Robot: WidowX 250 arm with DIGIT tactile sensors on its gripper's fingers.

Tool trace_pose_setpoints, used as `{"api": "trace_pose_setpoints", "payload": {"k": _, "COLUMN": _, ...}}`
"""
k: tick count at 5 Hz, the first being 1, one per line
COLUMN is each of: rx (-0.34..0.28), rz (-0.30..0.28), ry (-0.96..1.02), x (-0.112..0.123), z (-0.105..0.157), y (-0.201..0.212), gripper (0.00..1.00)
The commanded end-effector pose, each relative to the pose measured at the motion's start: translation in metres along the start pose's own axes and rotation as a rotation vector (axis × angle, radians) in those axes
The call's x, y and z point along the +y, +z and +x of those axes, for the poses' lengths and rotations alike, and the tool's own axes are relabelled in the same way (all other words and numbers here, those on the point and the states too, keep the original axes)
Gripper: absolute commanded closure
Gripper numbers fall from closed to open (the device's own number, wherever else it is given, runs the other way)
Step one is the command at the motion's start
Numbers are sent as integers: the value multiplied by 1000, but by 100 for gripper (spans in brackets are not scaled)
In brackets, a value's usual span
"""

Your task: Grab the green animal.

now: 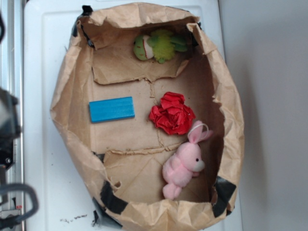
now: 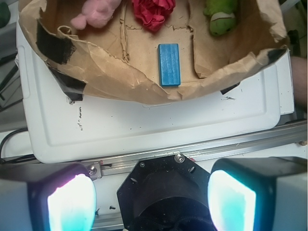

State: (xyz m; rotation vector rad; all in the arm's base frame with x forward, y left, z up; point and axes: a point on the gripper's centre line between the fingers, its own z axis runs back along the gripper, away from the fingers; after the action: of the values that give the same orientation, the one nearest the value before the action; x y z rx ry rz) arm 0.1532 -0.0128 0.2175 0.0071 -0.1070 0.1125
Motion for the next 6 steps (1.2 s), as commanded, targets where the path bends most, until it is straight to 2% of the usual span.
{"api": "trace_pose_setpoints", "payload": {"k": 1, "rx": -72, "rz": 37, "ry": -33, "x": 12, "z": 47, "y": -22, "gripper": 0}}
{"api": "trace_pose_setpoints", "payload": {"k": 2, "rx": -125, "rz": 2, "ry": -134, "x": 29, "z": 80, "y": -40, "gripper": 0}}
{"api": "trace_pose_setpoints", "payload": {"k": 3, "rx": -118, "rz": -47, "ry": -237, "x": 48, "z": 102, "y": -55, "gripper": 0}}
{"api": "trace_pose_setpoints", "payload": {"k": 4, "rx": -95, "rz": -40, "ry": -295, "x": 61, "z": 102, "y": -65, "gripper": 0}}
{"api": "trace_pose_setpoints", "payload": {"k": 5, "rx": -57, "rz": -50, "ry": -262, "x": 76, "z": 108, "y": -74, "gripper": 0}}
{"api": "trace_pose_setpoints", "payload": {"k": 6, "rx": -50, "rz": 8, "ry": -194, "x": 81, "z": 112, "y": -87, "gripper": 0}}
